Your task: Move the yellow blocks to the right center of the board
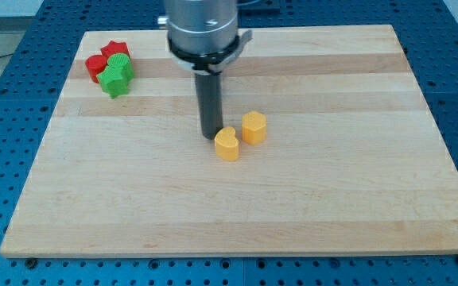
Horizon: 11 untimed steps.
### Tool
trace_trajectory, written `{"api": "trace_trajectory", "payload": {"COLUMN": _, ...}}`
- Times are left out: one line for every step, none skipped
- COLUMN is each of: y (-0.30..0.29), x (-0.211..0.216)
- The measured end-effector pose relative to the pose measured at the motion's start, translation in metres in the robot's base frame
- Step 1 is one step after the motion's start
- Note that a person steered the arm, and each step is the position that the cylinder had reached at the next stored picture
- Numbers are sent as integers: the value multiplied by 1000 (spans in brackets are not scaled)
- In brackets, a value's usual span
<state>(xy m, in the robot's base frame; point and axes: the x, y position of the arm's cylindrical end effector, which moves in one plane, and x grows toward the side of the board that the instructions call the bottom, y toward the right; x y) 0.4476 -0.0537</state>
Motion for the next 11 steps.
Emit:
{"api": "trace_trajectory", "payload": {"y": -20, "x": 13}}
{"api": "trace_trajectory", "payload": {"y": -24, "x": 65}}
{"api": "trace_trajectory", "payload": {"y": -15, "x": 74}}
{"api": "trace_trajectory", "payload": {"y": -12, "x": 45}}
{"api": "trace_trajectory", "payload": {"y": 6, "x": 30}}
{"api": "trace_trajectory", "payload": {"y": 42, "x": 30}}
{"api": "trace_trajectory", "payload": {"y": 69, "x": 30}}
{"api": "trace_trajectory", "payload": {"y": 102, "x": 30}}
{"api": "trace_trajectory", "payload": {"y": 139, "x": 30}}
{"api": "trace_trajectory", "payload": {"y": 163, "x": 18}}
{"api": "trace_trajectory", "payload": {"y": 178, "x": -10}}
